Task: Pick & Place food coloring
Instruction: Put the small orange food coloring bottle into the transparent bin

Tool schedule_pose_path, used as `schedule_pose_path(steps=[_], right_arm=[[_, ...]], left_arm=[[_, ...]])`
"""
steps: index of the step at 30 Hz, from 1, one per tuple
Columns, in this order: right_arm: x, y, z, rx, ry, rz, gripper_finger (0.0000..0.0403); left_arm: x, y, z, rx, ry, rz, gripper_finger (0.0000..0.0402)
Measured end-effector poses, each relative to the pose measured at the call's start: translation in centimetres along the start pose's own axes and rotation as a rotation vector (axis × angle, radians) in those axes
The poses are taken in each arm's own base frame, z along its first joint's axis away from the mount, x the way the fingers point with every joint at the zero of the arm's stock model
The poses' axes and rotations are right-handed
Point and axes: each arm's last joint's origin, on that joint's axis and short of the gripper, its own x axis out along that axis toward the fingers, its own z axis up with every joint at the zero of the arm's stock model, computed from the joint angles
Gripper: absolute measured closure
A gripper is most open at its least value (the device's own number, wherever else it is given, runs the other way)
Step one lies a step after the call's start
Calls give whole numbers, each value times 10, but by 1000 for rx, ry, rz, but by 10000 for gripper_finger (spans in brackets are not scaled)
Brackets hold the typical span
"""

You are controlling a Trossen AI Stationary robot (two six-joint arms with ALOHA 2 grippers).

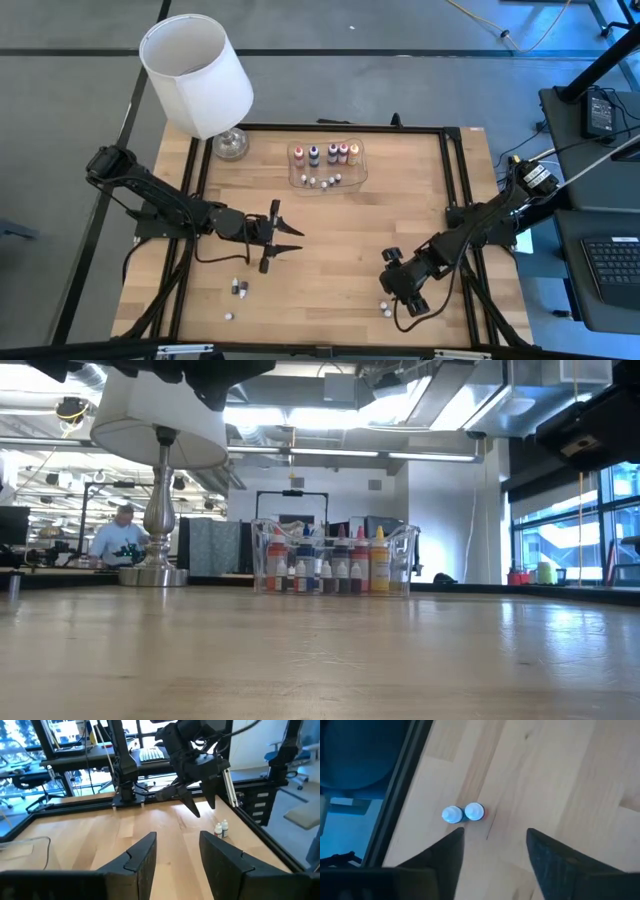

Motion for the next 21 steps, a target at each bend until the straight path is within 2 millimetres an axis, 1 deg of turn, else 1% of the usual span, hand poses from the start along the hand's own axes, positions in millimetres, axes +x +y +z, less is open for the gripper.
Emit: schedule_pose_path(steps=[6, 9, 14, 21], right_arm=[[0, 0, 0, 30, -1, 1, 123], [0, 3, 0, 26, -11, -10, 107], [0, 5, -1, 8, -42, -86, 112], [1, 10, 1, -62, -78, -73, 134]], left_arm=[[0, 0, 0, 37, 0, 0, 256], [0, 0, 0, 38, 0, 1, 256], [0, 0, 0, 38, 0, 1, 258], [0, 0, 0, 38, 0, 1, 258]])
